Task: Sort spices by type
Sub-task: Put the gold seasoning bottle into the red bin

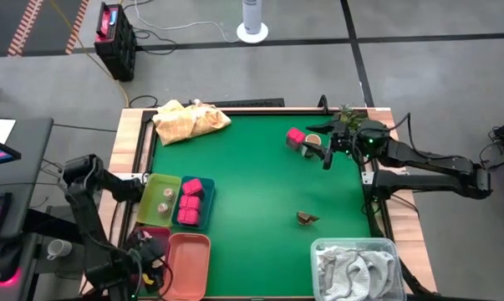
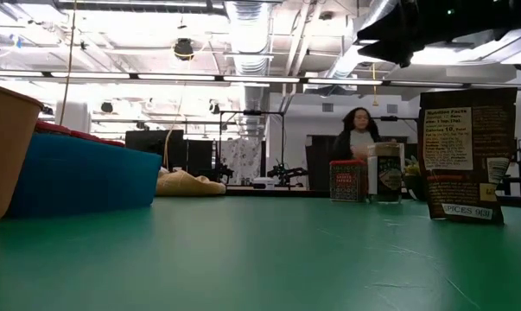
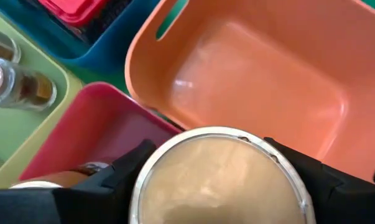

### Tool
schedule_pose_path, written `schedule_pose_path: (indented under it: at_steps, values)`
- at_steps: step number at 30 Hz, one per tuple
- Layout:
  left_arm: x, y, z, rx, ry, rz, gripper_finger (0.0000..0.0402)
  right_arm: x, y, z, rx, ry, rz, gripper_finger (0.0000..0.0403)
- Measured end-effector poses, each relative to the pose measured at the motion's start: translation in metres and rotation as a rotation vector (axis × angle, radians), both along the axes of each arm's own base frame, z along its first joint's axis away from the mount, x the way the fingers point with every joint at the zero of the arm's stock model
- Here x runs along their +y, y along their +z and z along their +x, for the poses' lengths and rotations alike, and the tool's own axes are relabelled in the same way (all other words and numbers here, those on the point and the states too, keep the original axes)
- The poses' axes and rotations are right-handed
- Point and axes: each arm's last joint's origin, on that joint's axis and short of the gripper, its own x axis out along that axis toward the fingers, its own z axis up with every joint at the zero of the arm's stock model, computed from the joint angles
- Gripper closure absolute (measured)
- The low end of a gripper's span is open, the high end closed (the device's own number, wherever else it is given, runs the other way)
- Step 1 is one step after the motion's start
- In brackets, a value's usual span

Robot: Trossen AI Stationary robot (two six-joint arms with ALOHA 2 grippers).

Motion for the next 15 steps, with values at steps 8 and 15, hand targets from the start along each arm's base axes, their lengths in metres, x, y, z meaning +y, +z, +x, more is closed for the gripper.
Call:
schedule_pose_path:
  at_steps: [8, 15]
  values:
    - [-0.007, -0.012, -0.009, -0.109, 0.030, 0.081, 0.0136, 0.000, 0.001, 0.000, -0.006, 0.003, 0.000, 0.0100]
    - [-0.016, -0.031, -0.012, -0.070, 0.045, 0.115, 0.0134, 0.000, 0.000, 0.000, -0.003, 0.002, 0.008, 0.0100]
